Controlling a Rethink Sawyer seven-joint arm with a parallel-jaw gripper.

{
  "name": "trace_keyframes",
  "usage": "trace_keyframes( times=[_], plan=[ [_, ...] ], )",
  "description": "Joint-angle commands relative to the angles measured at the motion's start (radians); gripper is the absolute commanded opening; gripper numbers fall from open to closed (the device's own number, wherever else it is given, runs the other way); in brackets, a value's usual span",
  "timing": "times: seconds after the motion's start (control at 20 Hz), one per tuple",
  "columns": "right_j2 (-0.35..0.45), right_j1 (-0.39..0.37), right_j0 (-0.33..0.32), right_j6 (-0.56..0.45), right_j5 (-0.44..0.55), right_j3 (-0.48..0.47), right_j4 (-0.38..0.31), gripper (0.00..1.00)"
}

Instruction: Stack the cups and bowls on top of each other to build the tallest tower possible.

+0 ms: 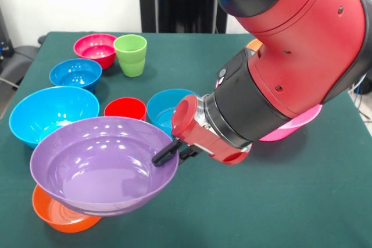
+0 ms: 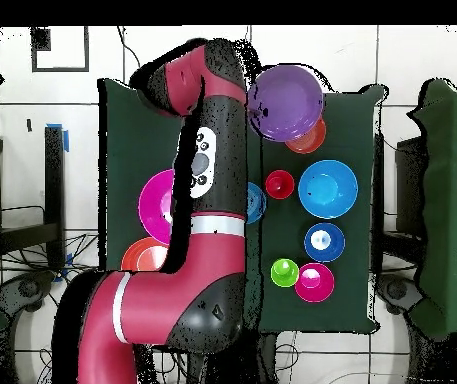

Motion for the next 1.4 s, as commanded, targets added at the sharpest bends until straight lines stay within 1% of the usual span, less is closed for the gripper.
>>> trace_keyframes(
  times=[0.05,0.4,0.5,0.6,0.7,0.8,0.9,1.0,1.05,1.2,1.4],
  plan=[
    [0.051,0.001,-0.015,-0.276,-0.078,0.059,-0.006,0.0],
    [0.05,0.011,-0.017,-0.274,-0.08,0.05,-0.007,0.0],
    [0.048,0.007,-0.018,-0.266,-0.105,0.069,-0.01,0.0],
    [0.048,0.009,-0.02,-0.265,-0.11,0.068,-0.01,0.0],
    [0.051,0.016,-0.023,-0.267,-0.105,0.057,-0.008,0.0],
    [0.051,0.035,-0.024,-0.267,-0.082,0.01,-0.011,0.0],
    [0.052,0.04,-0.027,-0.27,-0.083,0.005,-0.011,0.0],
    [0.052,0.034,-0.028,-0.269,-0.091,0.018,-0.01,0.0],
    [0.049,0.02,-0.027,-0.265,-0.11,0.047,-0.01,0.0],
    [0.049,0.014,-0.03,-0.26,-0.131,0.064,-0.01,0.0],
    [0.05,0.027,-0.036,-0.271,-0.121,0.046,-0.01,0.0]
  ],
)
